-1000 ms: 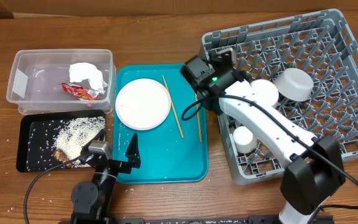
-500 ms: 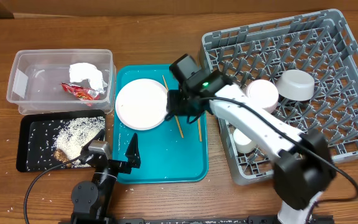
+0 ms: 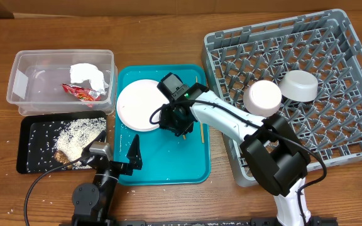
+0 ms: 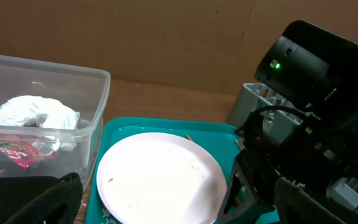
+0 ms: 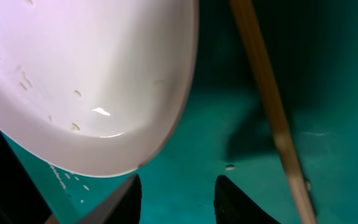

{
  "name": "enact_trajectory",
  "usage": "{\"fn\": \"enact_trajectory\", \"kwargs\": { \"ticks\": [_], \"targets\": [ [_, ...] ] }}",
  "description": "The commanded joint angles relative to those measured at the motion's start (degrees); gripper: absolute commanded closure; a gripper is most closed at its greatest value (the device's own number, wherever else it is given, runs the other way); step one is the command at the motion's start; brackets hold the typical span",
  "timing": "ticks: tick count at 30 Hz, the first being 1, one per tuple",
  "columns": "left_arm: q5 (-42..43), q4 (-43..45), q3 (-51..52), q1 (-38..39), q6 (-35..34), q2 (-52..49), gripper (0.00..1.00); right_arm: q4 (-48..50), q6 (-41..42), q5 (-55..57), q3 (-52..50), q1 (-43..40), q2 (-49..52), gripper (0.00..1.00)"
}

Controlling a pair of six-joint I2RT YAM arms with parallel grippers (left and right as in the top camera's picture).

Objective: Sort waste into correct bins and load items into the dishwasher
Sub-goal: 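Move the right gripper back to the white plate's edge on the tray, then grip the white plate rim with the right gripper and lift it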

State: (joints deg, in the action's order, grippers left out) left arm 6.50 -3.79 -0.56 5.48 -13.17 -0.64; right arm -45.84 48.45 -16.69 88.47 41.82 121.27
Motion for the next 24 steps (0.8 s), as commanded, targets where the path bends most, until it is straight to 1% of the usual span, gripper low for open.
{"fn": "enact_trajectory", "kwargs": {
  "ticks": [1, 4, 6, 9, 10, 17, 18, 19, 20, 21, 24],
  "targets": [
    [0.42, 0.02, 0.28, -0.28, -0.13, 0.39, 0.00, 1.36, 1.33, -1.70, 0.00, -0.02, -0.39, 0.60],
    [0.42, 0.02, 0.28, -0.28, -0.11, 0.39, 0.00, 3.23, 3.13, -1.40, 0.00, -0.02, -0.37, 0.61],
    [0.42, 0.02, 0.28, -0.28, -0.13, 0.39, 0.00, 4.11, 7.82, -0.20, 0.00, 0.02, -0.35, 0.71],
    [0.42, 0.02, 0.28, -0.28, -0.13, 0.39, 0.00, 5.16, 14.49, 6.05, 0.00, 0.02, 0.15, 0.71],
    [0.42, 0.02, 0.28, -0.28, -0.13, 0.39, 0.00, 5.49, 15.47, 6.43, 0.00, 0.02, 0.44, 0.71],
    [0.42, 0.02, 0.28, -0.28, -0.13, 0.39, 0.00, 6.56, 16.33, 5.09, 0.00, 0.61, 4.96, 0.71],
    [0.42, 0.02, 0.28, -0.28, -0.13, 0.39, 0.00, 6.25, 16.31, 4.55, 0.00, 0.61, 5.16, 0.75],
    [0.42, 0.02, 0.28, -0.28, -0.13, 0.39, 0.00, 5.88, 16.33, 4.35, 0.00, 0.59, 5.29, 0.86],
    [0.42, 0.02, 0.28, -0.28, -0.13, 0.39, 0.00, 5.60, 16.28, 4.37, 0.00, 0.59, 5.29, 0.94],
    [0.42, 0.00, 0.28, -0.28, -0.13, 0.39, 0.00, 5.14, 16.28, 4.39, 0.07, 0.59, 5.11, 0.96],
    [0.42, 0.02, 0.28, -0.28, -0.13, 0.39, 0.00, 2.54, 15.47, 4.55, 0.11, -0.24, 3.37, 0.96]
  ]
}}
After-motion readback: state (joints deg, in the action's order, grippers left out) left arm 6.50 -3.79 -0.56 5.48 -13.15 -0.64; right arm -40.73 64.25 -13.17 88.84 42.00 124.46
